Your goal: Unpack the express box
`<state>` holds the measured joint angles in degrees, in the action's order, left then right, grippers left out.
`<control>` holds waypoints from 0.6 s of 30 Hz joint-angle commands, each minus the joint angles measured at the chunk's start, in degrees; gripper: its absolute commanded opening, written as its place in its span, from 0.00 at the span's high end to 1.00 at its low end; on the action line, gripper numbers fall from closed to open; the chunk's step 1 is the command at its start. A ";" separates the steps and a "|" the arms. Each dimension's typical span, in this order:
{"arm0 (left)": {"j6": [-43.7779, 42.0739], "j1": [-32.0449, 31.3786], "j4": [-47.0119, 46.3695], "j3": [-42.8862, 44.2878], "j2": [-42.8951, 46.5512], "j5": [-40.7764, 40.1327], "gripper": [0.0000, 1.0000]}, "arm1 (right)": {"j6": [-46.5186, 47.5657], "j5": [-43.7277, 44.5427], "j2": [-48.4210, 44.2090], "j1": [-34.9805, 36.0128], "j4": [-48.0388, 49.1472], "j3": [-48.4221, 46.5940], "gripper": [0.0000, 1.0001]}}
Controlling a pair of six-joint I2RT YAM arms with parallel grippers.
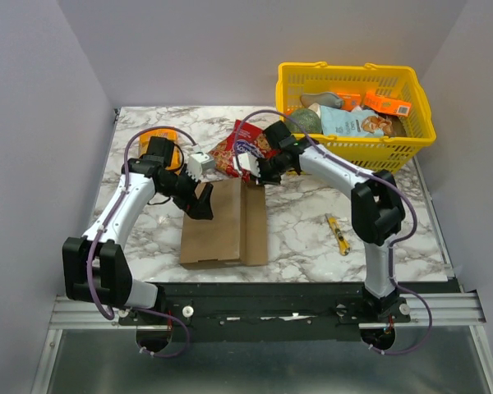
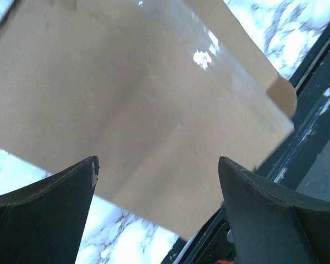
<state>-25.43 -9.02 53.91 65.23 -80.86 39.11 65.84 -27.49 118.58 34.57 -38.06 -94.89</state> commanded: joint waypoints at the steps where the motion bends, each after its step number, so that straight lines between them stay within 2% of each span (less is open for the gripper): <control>1: 1.35 -1.00 -2.31 3.14 4.56 7.72 0.01 | -15.81 -7.05 -6.96 0.15 -7.09 -6.85 1.00; 4: 2.40 -3.28 -5.38 4.20 8.15 9.83 0.01 | -26.34 -9.07 -6.44 0.15 -11.93 -11.18 1.00; 8: 4.51 -8.02 -11.62 5.78 12.30 9.06 0.01 | -31.90 -8.73 -6.96 0.24 -14.84 -15.14 1.00; 13: 3.11 -12.34 -9.97 9.47 11.43 8.27 0.01 | -31.83 -6.79 -10.21 0.15 -15.28 -13.39 0.99; 18: -3.83 -12.61 -6.01 7.02 9.41 4.49 0.01 | -29.72 -6.35 -14.16 0.15 -15.81 -10.76 1.00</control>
<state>-24.10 -21.50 44.34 74.13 -69.25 46.11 36.62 -33.82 109.23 34.79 -52.12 -107.07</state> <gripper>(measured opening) 0.985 0.011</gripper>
